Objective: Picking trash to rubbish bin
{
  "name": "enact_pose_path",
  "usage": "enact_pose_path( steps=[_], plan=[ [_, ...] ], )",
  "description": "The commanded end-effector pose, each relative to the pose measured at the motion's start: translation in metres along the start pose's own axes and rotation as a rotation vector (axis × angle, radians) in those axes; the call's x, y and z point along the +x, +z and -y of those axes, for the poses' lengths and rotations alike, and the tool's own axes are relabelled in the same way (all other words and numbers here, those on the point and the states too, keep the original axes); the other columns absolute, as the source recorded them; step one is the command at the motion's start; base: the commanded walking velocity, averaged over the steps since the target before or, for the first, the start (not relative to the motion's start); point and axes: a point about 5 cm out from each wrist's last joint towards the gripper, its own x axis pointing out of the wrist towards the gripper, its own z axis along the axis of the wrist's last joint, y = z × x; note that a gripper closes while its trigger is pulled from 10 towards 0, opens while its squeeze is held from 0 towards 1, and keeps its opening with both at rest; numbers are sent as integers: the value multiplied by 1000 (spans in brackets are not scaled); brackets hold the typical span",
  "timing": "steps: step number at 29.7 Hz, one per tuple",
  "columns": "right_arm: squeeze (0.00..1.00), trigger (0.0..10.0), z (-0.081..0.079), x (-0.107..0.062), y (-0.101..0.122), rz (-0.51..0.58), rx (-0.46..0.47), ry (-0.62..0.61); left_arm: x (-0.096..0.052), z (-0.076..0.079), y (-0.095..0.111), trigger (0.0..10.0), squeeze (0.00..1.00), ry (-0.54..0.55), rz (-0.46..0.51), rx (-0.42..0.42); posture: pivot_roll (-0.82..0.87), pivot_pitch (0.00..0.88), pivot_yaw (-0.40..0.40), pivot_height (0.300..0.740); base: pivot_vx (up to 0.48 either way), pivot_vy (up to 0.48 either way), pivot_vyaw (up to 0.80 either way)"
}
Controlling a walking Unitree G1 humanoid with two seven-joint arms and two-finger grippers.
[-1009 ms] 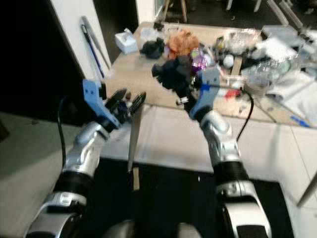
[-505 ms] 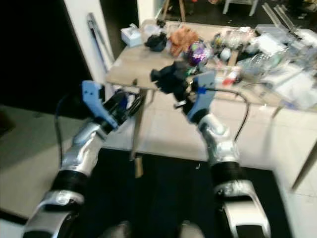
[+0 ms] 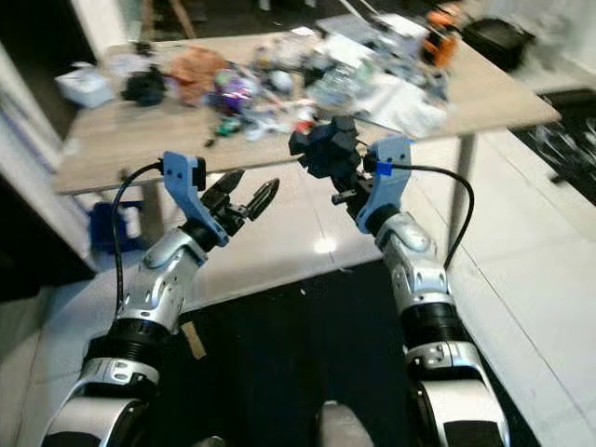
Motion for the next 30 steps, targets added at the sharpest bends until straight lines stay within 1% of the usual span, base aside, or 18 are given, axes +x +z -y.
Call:
enact_pose_path(
  steps=[1,30],
  plan=[
    [0,10000,0,2,3,-2,7,2,1,1,0,10000,0,-8,-4,0,-90,0,-10,740,0,0,-781],
    [0,10000,1,3,3,-17,11,7,2,2,1,10000,0,-18,4,-7,-93,0,-12,740,0,0,-781]
  ],
)
